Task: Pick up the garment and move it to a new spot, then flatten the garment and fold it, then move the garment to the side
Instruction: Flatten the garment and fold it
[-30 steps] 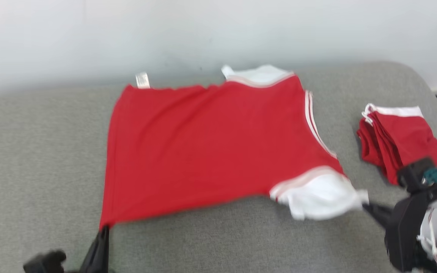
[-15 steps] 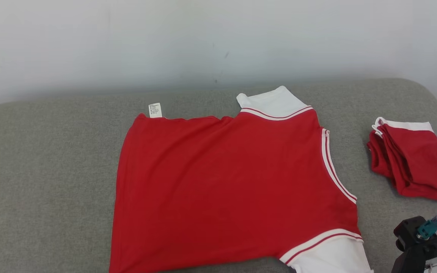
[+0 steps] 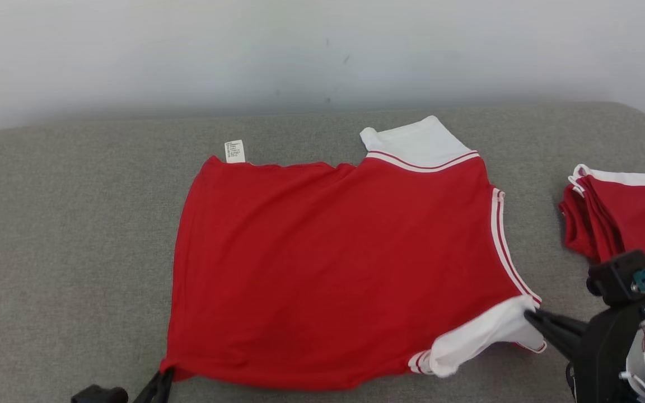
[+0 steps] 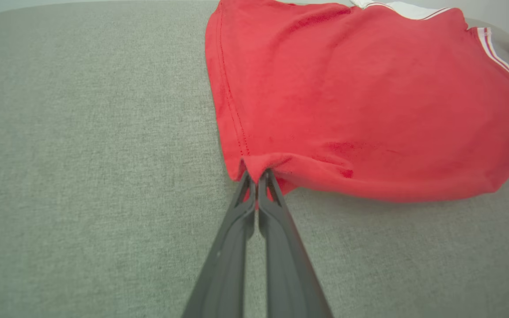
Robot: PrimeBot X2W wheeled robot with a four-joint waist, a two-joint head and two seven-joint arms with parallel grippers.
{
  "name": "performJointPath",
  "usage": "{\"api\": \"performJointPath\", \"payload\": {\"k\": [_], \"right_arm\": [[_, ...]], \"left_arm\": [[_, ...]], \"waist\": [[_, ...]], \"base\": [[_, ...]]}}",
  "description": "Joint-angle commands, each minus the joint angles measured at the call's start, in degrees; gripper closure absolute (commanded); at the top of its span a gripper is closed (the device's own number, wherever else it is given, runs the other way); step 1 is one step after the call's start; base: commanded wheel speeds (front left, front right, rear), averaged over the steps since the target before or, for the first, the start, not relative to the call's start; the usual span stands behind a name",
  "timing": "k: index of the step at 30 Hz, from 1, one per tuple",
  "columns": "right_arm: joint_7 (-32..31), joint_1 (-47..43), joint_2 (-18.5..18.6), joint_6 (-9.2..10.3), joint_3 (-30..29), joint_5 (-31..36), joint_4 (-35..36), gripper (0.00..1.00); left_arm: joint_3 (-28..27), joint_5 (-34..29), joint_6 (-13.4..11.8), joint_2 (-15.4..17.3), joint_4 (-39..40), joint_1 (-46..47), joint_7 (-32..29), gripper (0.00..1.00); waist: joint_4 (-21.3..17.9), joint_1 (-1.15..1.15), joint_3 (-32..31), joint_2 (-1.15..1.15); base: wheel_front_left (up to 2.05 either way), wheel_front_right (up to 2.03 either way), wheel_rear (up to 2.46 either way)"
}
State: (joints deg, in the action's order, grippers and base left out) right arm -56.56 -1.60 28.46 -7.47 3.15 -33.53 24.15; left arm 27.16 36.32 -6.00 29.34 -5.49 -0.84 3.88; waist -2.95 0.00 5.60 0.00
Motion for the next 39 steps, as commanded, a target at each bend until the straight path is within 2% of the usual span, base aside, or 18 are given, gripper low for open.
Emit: {"api": "performJointPath", "payload": {"k": [1,4,9,15,19,22,28,39], "right_arm": [[1.6,1.2,0.8,-0.04,0.6,0.1,-1.1,1.00],[6.8,5.7,3.7,-0.04,3.6,0.0,-3.9,1.00],[15.1,12.3,6.6,-0.04,7.7,1.2,-9.2,1.00],[23.8,18.8,7.6,-0.04,11.6,3.0,-17.2,1.00],[28.5,22.7,6.9,-0.04,12.6,4.2,-22.5,1.00],[30.4,25.3,6.8,-0.04,13.7,5.8,-26.5,1.00],[33.7,29.3,6.3,-0.04,16.4,5.9,-31.5,1.00],[38.7,32.8,6.5,-0.04,17.7,7.2,-35.5,1.00]], "left_arm": [[0.1,-0.8,0.1,0.5,0.2,1.3,-0.4,1.00],[0.7,-1.6,0.2,0.5,0.9,4.8,-2.4,1.00],[1.4,-2.2,-0.3,-0.5,1.0,10.1,-6.2,1.00],[2.3,-3.2,-0.2,-1.9,-2.2,16.3,-8.8,1.00],[2.2,-3.5,-0.6,-3.1,-5.9,20.0,-9.3,1.00],[2.3,-4.0,-0.7,-3.6,-8.8,22.5,-9.5,1.00],[3.1,-4.4,0.8,-5.0,-13.5,26.8,-8.1,1.00],[4.5,-5.2,2.1,-5.4,-17.7,29.4,-7.7,1.00]], "waist": [[0.4,0.00,0.4,0.00],[1.0,0.00,1.1,0.00],[2.3,0.00,2.4,0.00],[3.2,0.00,4.1,0.00],[3.4,0.00,5.5,0.00],[3.4,0.00,6.5,0.00],[3.2,0.00,8.1,0.00],[2.7,0.00,8.9,0.00]], "base": [[0.00,0.00,0.00],[0.00,0.00,0.00],[0.00,0.00,0.00],[0.00,0.00,0.00],[0.00,0.00,0.00],[0.00,0.00,0.00],[0.00,0.00,0.00],[0.00,0.00,0.00]]}}
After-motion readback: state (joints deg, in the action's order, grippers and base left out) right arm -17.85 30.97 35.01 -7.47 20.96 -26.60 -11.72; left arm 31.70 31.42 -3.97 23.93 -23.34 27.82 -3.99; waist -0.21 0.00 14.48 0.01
